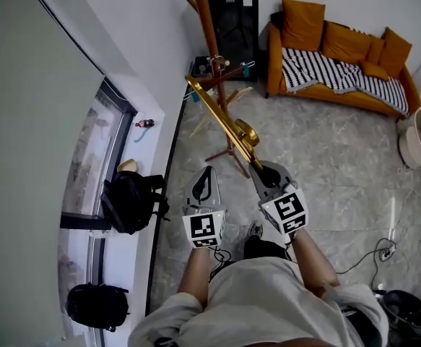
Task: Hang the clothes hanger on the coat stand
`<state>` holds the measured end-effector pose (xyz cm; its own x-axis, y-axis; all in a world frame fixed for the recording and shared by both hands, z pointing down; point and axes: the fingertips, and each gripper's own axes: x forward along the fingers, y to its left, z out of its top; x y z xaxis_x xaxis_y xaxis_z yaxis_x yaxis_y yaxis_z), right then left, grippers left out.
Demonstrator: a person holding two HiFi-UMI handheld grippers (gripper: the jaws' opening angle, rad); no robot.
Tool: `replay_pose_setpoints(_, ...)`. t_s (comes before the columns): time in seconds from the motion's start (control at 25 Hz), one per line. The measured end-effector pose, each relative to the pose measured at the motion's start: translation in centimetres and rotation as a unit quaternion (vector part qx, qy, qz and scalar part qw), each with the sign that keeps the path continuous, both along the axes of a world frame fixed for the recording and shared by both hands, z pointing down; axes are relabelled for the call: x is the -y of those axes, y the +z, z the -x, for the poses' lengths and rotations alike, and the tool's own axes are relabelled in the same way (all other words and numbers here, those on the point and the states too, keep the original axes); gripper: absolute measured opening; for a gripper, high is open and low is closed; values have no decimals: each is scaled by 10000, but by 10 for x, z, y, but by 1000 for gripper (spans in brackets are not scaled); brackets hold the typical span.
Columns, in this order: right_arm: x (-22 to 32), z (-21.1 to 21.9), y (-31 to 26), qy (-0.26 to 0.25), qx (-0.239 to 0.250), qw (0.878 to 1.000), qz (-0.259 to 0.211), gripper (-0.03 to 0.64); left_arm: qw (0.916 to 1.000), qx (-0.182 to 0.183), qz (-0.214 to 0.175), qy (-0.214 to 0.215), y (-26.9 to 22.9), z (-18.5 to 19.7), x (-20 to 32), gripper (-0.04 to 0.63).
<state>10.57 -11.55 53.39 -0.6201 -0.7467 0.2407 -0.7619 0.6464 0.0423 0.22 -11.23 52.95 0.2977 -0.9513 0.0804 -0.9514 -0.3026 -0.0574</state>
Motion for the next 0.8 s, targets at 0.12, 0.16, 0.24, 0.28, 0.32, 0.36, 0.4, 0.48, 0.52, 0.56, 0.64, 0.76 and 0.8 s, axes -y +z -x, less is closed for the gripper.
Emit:
replay_pose_setpoints(0.12, 18, -3, -4, -219, 77, 9997, -54, 5, 9999, 82, 34, -61, 1, -4, 18, 9)
replay_pose_setpoints(0.16, 23, -4, -5, -294, 102, 9995, -58, 5, 9999, 109, 22, -86, 0, -5, 24, 9)
replay_pose_setpoints(0.24, 34, -6, -8, -424, 152, 9990, -54, 5, 9998, 178, -29, -126, -4, -7, 35, 9)
replay_pose_setpoints(0.28, 40, -6, -9, -479, 170, 9987, -41, 4, 9996, 221, -55, -145, -6, -6, 40, 9)
replay_pose_setpoints(0.32, 45, -5, -9, -535, 184, 9984, -19, 5, 9995, 262, -69, -167, -8, -5, 45, 9)
replay_pose_setpoints(0.36, 49, -3, -9, -598, 191, 9980, 3, 5, 9993, 301, -73, -189, -9, -3, 50, 9)
replay_pose_setpoints(0.4, 52, 0, -9, -665, 190, 9976, 17, 5, 9992, 340, -81, -209, -9, 0, 54, 9)
replay_pose_setpoints(0.48, 58, 5, -9, -789, 161, 9968, 16, 5, 9987, 430, -114, -232, -11, 5, 65, 9)
replay_pose_setpoints(0.52, 62, 8, -9, -843, 142, 9963, 15, 5, 9985, 487, -130, -228, -11, 8, 71, 9)
replay_pose_setpoints(0.56, 66, 12, -9, -895, 127, 9959, 25, 4, 9981, 558, -142, -218, -12, 10, 77, 9)
replay_pose_setpoints(0.64, 74, 18, -10, -1010, 119, 9948, 78, 3, 9967, 764, -185, -198, -15, 16, 88, 9)
replay_pose_setpoints(0.76, 87, 26, -11, -1161, 184, 9929, 199, 5, 9923, 1181, -323, -187, -22, 26, 107, 9)
replay_pose_setpoints(0.8, 92, 27, -12, -1193, 203, 9923, 251, 4, 9904, 1316, -373, -175, -24, 31, 114, 9)
